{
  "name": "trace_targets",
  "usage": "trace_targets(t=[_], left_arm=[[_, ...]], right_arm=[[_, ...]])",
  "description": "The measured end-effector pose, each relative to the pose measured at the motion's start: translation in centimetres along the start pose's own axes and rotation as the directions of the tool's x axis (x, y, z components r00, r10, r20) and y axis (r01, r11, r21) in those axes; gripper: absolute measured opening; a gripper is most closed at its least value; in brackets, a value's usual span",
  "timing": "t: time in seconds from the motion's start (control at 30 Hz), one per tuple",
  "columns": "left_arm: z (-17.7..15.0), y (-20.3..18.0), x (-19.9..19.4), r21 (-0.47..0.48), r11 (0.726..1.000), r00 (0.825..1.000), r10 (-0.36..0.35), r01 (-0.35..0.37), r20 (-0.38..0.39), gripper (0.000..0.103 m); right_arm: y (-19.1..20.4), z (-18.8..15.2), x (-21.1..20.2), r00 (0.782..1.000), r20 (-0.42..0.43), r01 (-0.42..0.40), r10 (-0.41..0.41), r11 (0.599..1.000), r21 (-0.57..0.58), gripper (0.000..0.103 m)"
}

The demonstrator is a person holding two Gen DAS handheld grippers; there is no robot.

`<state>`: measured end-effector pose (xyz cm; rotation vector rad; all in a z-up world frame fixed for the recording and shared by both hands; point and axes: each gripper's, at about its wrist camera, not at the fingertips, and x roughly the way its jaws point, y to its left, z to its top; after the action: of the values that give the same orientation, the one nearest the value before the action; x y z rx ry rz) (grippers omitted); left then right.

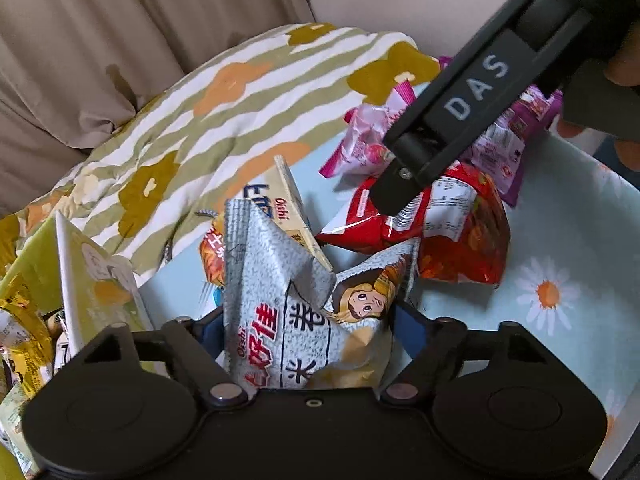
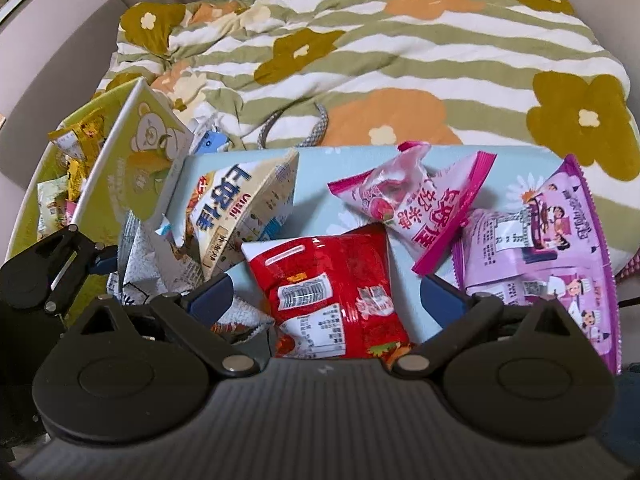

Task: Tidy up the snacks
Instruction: 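Grasp the grey rice-cracker bag with the left tool while the right tool grasps the red bag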

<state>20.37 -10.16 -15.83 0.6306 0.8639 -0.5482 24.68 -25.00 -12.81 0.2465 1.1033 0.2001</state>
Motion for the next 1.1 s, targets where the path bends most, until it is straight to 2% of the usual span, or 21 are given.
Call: trace_targets(t=[0.07,0.17,0.27,0.73,0.83,1.1], left_arm=[[-0.1,-0.2,-0.1,0.009,1.0,1.0,-0.006,0.006,-0.007,0.076],[-0.3,-0.6,-0.3,0.018,1.0,1.0,-0.017,0.018,-0.023,0.075],[-0.5,-1.0,-0.7,0.014,0.999,0.999,-0.035,0.035,-0.025,0.074],[-1.3,-2.0,-3.0,-0.033,0.999,1.0,-0.03,0.03,0.003,0.074],[-1.8,-2.5,-3.2,-0.02,0.999,1.0,-0.026,0.026,0.004,0.074],[-2.6,-3.4,-3.5,-0.042,0.999,1.0,-0.029,0.029,0.006,0.074]], right_arm=[[0.0,0.0,0.4,1.0,-0.009,0.002,-0.002,1.0,0.006,0.103],[0.0,0.0,0.8,1.0,-0.023,0.006,-0.005,1.0,0.007,0.103],[0.2,0.0,1.1,0.999,-0.036,0.011,-0.012,1.0,-0.007,0.103],[1.2,-0.6,2.3,0.993,-0.107,0.027,-0.045,0.987,-0.161,0.103],[1.5,-0.9,2.8,0.991,-0.123,0.028,-0.052,0.981,-0.19,0.103],[1.6,-1.7,4.8,0.985,-0.157,0.029,-0.066,0.973,-0.229,0.103]])
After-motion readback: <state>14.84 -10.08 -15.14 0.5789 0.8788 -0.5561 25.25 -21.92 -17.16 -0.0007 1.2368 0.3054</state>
